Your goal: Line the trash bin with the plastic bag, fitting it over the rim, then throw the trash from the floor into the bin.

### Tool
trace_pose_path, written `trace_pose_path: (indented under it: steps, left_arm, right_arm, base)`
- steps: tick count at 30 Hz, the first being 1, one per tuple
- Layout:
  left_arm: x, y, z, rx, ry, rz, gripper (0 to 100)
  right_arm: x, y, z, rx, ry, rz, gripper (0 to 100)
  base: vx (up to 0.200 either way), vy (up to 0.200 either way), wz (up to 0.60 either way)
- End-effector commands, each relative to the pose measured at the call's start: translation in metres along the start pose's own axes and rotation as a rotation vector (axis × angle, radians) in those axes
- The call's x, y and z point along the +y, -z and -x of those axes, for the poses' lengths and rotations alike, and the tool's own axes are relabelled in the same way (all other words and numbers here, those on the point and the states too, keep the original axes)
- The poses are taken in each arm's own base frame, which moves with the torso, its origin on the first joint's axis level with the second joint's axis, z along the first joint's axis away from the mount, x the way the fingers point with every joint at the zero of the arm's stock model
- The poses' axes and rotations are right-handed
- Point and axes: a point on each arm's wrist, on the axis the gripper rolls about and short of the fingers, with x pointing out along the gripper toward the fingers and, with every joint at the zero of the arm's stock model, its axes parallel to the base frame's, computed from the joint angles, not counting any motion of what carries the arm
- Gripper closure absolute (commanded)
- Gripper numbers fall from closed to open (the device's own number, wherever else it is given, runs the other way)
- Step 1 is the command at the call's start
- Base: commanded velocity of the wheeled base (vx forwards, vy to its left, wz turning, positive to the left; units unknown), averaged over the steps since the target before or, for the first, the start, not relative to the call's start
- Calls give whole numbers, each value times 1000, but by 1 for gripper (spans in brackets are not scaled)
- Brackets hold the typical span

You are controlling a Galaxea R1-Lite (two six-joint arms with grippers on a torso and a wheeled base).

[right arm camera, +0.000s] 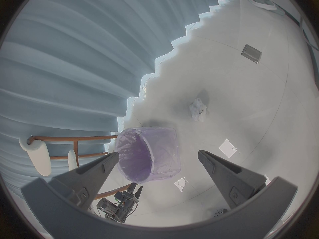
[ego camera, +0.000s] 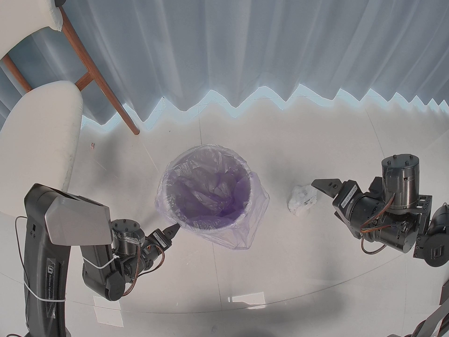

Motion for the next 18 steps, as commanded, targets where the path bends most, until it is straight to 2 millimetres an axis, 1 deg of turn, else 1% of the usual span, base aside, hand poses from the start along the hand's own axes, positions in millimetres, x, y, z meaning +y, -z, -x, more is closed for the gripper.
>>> trace_pose_path:
  steps: [1,6,10,12,16,18]
  left_arm:
    - [11,5,-11,-7,-33,3,0]
    - [17,6,-21,-18,-42,7,0]
    - [17,5,-28,-27,-26,2,0]
    - [18,5,-31,-11,-37,-5,0]
    - [19,10,-30,36,-101,-29,0]
    - [20,11,-24,29,-125,-28,0]
  right_arm:
    - [0,0,4,-1,-7,0,0]
    - [-1,0,7,2,-9,1,0]
    - [-1,-1,11,-1,-13,0,0]
    - [-4,0,15,2,-9,3,0]
    - [-8,1,20,2,-5,3,0]
    - [-10,2,20,4,-3,4,0]
  base:
    - [0,0,0]
    - [0,0,0]
    - [0,0,0]
    - [0,0,0]
    - [0,0,0]
    - [0,0,0]
